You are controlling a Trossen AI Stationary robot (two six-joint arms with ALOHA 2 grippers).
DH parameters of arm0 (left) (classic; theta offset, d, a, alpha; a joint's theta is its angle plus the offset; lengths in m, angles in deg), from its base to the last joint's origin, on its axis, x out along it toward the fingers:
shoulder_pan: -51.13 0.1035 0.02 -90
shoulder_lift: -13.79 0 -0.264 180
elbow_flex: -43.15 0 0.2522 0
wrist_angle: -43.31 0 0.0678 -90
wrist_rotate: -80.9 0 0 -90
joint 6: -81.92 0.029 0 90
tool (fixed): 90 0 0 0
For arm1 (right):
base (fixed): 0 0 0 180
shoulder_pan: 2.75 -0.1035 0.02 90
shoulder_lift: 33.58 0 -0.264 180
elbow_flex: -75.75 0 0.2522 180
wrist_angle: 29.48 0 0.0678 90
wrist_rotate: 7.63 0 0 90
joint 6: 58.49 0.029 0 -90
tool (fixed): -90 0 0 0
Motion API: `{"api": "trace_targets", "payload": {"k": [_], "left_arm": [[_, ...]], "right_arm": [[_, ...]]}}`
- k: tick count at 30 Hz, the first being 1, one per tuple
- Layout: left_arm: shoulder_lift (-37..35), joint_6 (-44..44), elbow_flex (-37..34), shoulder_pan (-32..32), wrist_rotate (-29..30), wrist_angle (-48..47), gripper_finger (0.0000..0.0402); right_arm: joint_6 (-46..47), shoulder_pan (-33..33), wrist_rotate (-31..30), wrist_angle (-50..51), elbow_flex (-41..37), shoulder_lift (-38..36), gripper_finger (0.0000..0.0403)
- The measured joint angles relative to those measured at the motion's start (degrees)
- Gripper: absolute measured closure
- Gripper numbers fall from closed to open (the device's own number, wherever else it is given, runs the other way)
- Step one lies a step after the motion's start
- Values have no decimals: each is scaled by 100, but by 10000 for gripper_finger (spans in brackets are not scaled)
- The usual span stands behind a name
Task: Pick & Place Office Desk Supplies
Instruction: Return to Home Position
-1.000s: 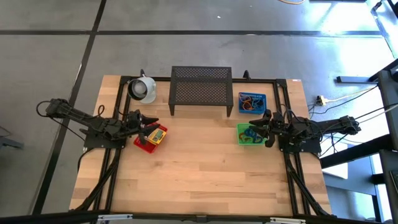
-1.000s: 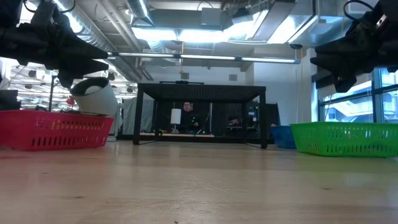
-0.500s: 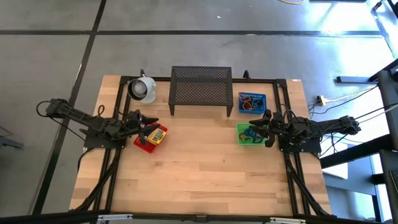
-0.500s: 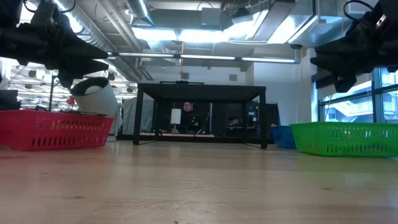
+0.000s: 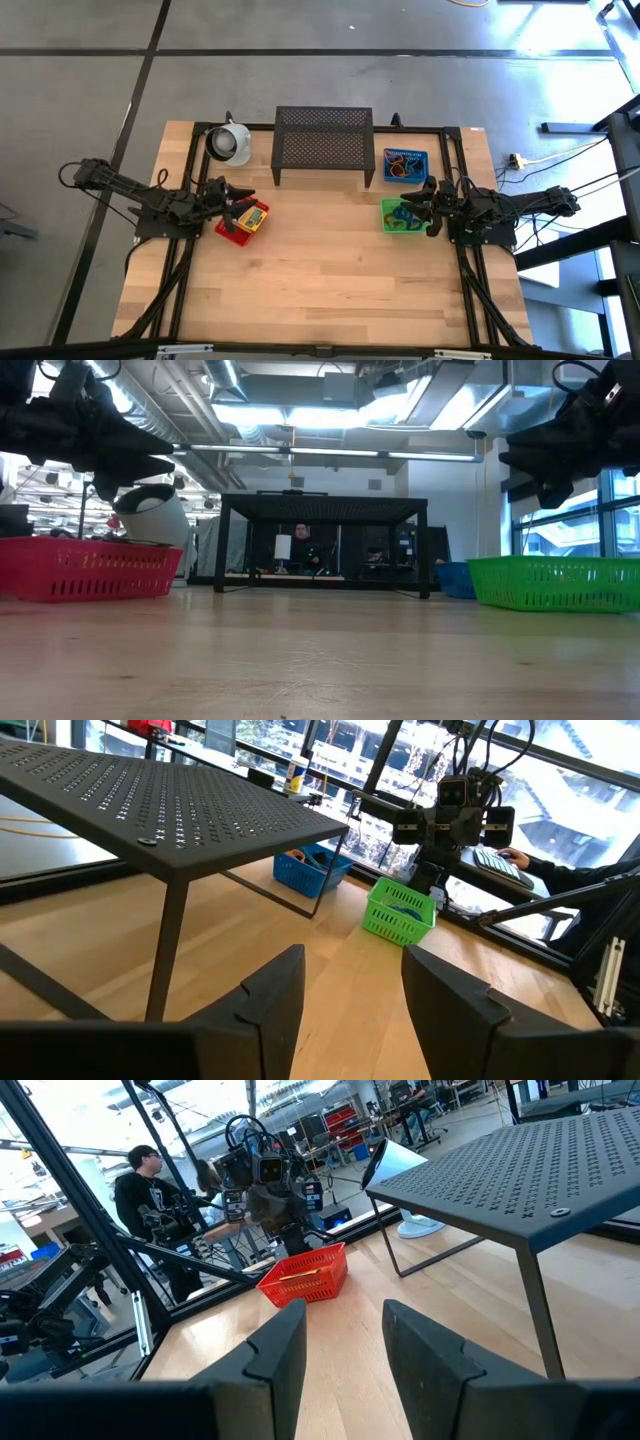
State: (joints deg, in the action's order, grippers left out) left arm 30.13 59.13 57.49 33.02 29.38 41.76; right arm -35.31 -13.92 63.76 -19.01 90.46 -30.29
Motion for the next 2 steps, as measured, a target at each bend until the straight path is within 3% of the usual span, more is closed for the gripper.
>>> {"api": "trace_targets", "payload": {"k": [2], "left_arm": [[0, 0, 0, 0, 0, 0, 238]], "right_arm": [[0, 0, 0, 0, 0, 0, 266]]}}
